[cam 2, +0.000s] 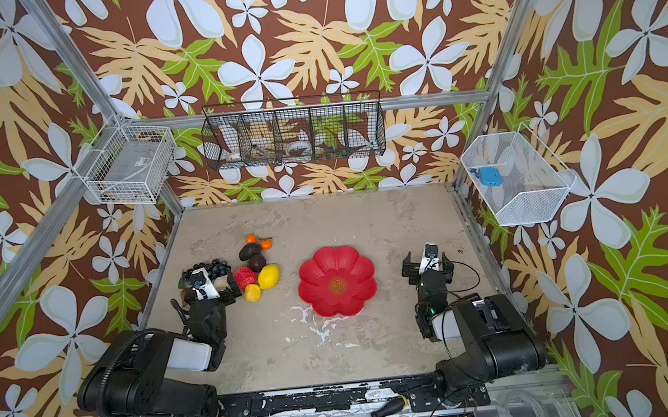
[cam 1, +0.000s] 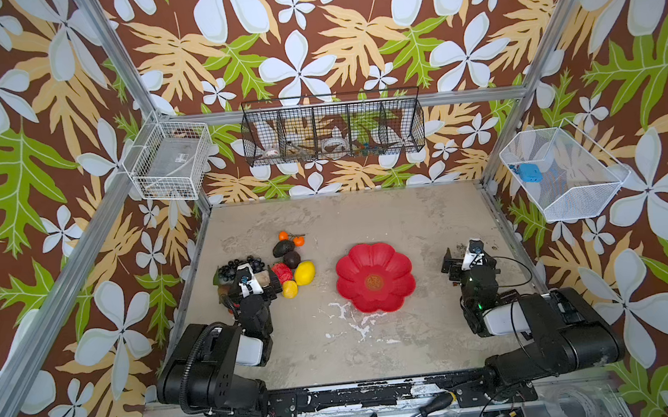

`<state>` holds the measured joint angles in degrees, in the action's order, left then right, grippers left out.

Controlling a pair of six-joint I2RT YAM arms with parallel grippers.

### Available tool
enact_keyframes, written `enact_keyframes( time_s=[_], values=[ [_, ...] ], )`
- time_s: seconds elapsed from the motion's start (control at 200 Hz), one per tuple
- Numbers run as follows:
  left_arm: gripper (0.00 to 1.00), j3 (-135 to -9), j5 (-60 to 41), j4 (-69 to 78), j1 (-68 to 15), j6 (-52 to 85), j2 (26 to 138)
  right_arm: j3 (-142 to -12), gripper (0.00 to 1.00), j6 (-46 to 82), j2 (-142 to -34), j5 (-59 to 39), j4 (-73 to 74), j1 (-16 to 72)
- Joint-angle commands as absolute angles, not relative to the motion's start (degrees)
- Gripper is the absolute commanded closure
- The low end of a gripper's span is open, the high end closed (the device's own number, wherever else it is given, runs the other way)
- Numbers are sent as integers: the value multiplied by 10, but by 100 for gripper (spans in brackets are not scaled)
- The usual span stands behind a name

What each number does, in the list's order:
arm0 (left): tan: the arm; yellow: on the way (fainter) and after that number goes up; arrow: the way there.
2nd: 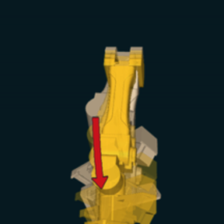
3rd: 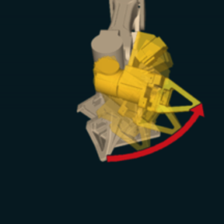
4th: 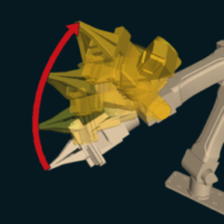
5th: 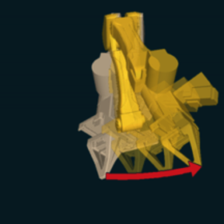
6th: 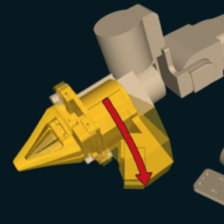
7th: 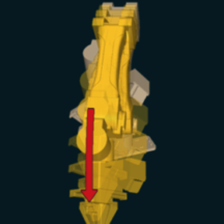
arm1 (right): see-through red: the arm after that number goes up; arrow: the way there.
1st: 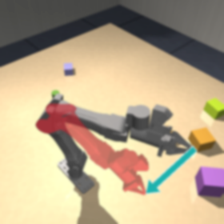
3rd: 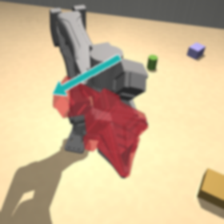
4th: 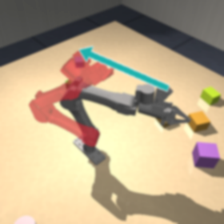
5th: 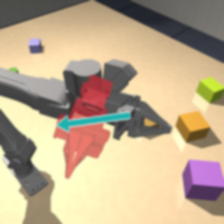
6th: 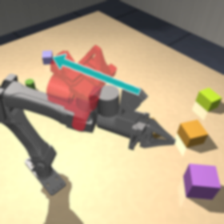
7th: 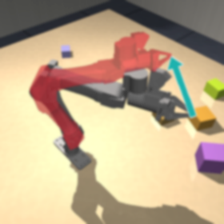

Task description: Place and organize the fake fruits in the fruit bowl

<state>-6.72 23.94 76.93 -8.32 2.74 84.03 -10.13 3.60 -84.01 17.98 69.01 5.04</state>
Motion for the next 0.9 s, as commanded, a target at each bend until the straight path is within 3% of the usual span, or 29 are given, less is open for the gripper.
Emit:
enact_keyframes(
  time_s=[0.0,0.896],
  values=[
    [0,-69,246,796,-83,25,841,-104,0,33,-841,185,708,51],
    [0,-70,241,793,-83,25,840,-104,0,33,-841,185,708,51]
  ],
)
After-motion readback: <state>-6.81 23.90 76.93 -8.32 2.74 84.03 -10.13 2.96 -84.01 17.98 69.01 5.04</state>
